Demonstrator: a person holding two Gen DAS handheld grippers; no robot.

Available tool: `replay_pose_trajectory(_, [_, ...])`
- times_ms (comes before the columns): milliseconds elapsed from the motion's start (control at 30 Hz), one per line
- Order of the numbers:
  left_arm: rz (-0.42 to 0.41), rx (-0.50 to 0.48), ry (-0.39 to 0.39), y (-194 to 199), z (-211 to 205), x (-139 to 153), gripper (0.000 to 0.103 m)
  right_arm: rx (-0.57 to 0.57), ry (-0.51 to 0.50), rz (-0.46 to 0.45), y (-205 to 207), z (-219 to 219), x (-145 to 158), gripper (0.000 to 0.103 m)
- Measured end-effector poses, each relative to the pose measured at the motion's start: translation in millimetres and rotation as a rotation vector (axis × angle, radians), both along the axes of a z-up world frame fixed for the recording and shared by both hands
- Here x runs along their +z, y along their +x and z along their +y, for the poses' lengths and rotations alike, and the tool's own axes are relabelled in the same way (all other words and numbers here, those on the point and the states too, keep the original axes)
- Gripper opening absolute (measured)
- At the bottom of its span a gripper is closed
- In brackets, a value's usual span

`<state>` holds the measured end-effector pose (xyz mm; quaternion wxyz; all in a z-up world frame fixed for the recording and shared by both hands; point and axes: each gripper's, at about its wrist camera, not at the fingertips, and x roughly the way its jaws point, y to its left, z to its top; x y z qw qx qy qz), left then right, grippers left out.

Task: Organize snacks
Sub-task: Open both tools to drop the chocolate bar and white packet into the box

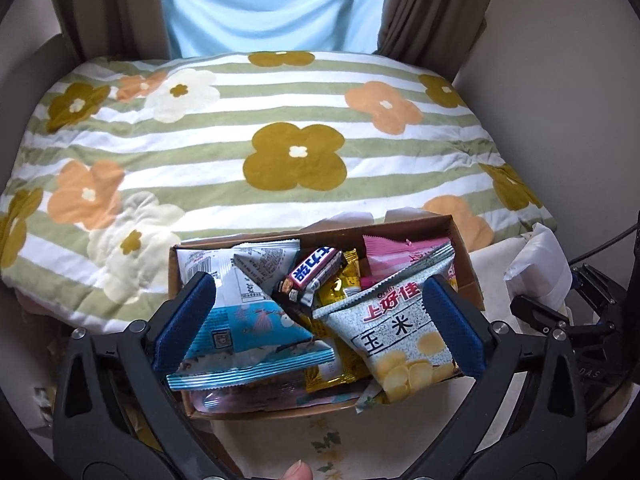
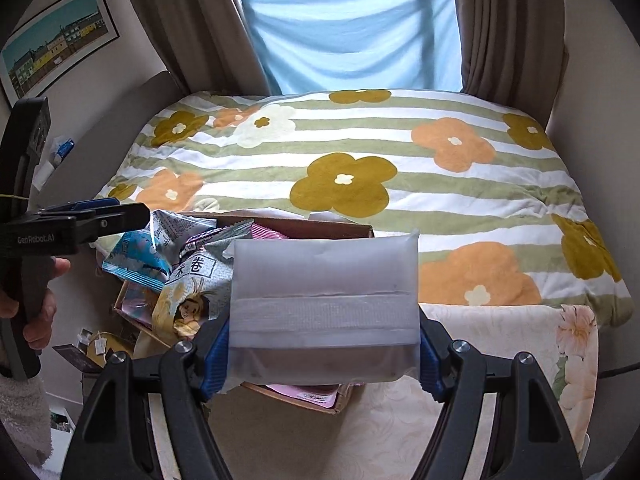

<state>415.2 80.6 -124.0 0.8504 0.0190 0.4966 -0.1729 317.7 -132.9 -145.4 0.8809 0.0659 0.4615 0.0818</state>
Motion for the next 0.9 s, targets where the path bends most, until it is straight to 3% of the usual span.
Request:
replay_pose_trajectory(267, [-0.024,0.065,-0.024,-23.6,14.5,7.0,0.103,0.044,-0.002,-0.002,4.3,0.9,0.9,0.071])
replay_pose_trajectory(467, [-0.038,0.114,-0.030,-37.5,26.0,15.3,0.103,0.125,0.064,-0.025,15.6,10.7,-0.7,0.073])
replay_pose_trajectory(633, [-0.034,0.142,-0.032,-47.2,32.4,16.8,0.103,0.180,0.139,-0.063,20.5,14.2,-2.5,0.091])
replay_pose_trajectory(900, [0.003,0.169,-0.054,-56.0,33.2,2.4,0.103,0.171,0.123,-0.043,12.5,7.3,-5.2,0.092])
